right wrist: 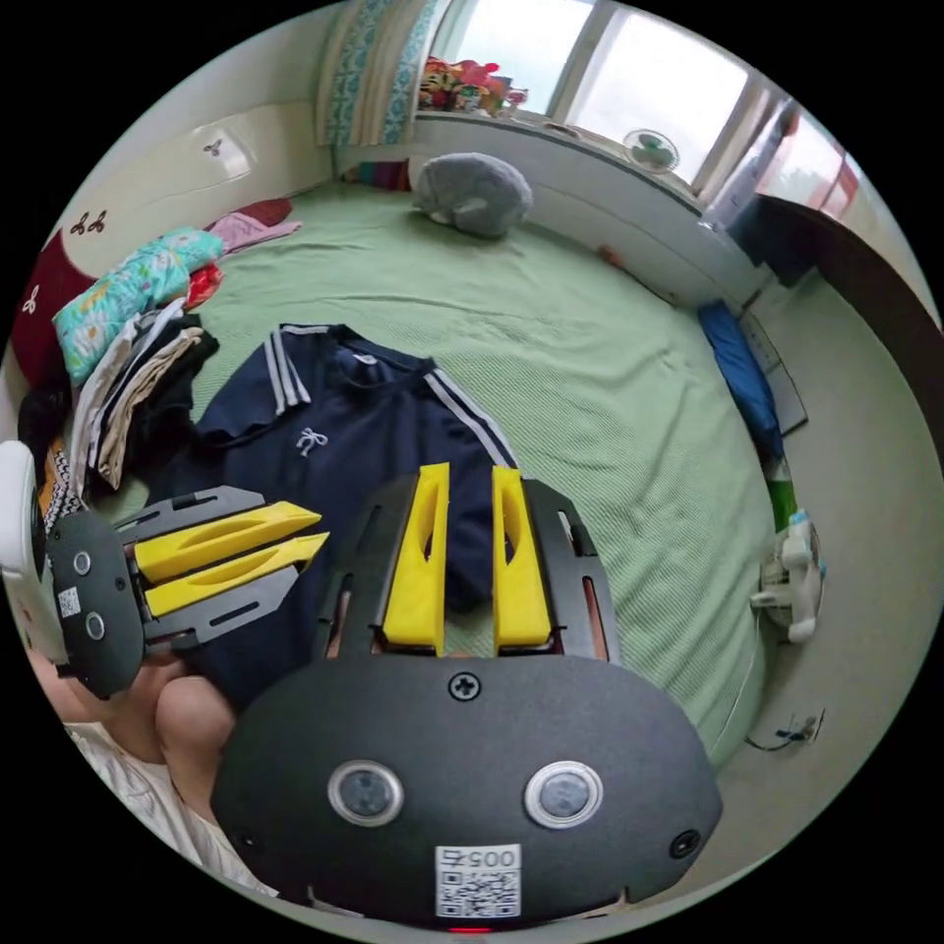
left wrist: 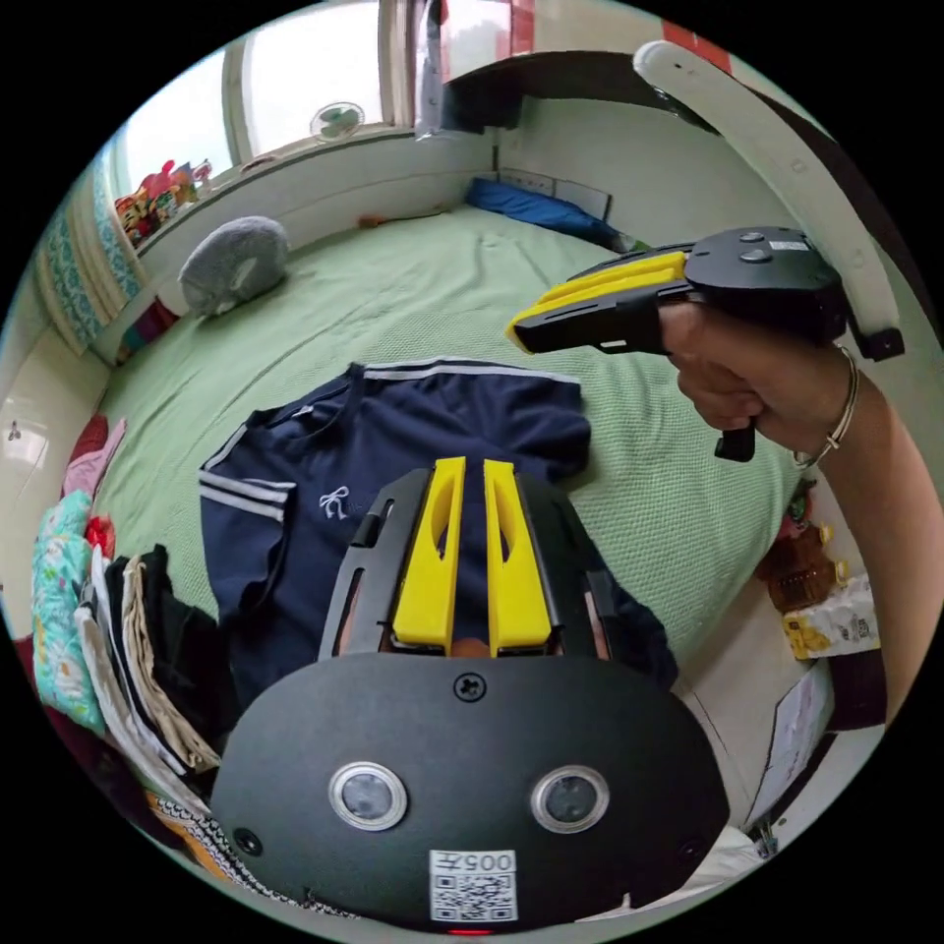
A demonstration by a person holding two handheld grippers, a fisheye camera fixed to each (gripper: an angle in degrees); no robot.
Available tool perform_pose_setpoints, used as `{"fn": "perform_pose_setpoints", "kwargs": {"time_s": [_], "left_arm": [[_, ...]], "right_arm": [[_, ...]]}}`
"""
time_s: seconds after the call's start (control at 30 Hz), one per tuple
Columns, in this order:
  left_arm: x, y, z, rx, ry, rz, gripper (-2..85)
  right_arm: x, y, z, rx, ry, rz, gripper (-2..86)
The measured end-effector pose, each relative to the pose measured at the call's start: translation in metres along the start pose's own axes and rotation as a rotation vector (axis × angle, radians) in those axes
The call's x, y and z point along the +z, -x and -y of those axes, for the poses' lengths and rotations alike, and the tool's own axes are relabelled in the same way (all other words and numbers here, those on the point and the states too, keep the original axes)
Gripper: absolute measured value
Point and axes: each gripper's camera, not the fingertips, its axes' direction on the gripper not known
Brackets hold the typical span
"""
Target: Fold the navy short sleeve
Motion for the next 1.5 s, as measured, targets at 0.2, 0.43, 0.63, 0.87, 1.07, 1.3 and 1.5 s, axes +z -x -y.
{"fn": "perform_pose_setpoints", "kwargs": {"time_s": [0.2,0.43,0.63,0.87,1.07,1.3,1.5], "left_arm": [[0.032,-0.035,0.033,-0.012,0.02,-0.089,7.3],[0.08,-0.054,0.049,-0.022,0.098,-0.1,10.4],[0.109,-0.056,0.054,-0.012,0.152,-0.14,11.6],[0.105,-0.066,0.065,0.017,0.084,-0.173,11.5],[0.134,-0.071,0.069,0.003,0.084,-0.194,8.1],[0.152,-0.059,0.065,-0.028,0.065,-0.257,2.4],[0.158,-0.044,0.057,-0.04,0.065,-0.277,1.8]], "right_arm": [[0.032,-0.061,-0.025,0.093,0.063,-0.013,5.7],[0.078,-0.106,-0.032,0.129,0.129,0.001,6.1],[0.116,-0.15,-0.033,0.197,0.19,0.094,6.5],[0.143,-0.161,-0.039,0.172,0.229,0.145,6.4],[0.156,-0.166,-0.038,0.2,0.22,0.182,1.9],[0.143,-0.181,-0.016,0.224,0.175,0.137,-1.1],[0.159,-0.171,-0.006,0.255,0.237,0.107,-1.1]]}}
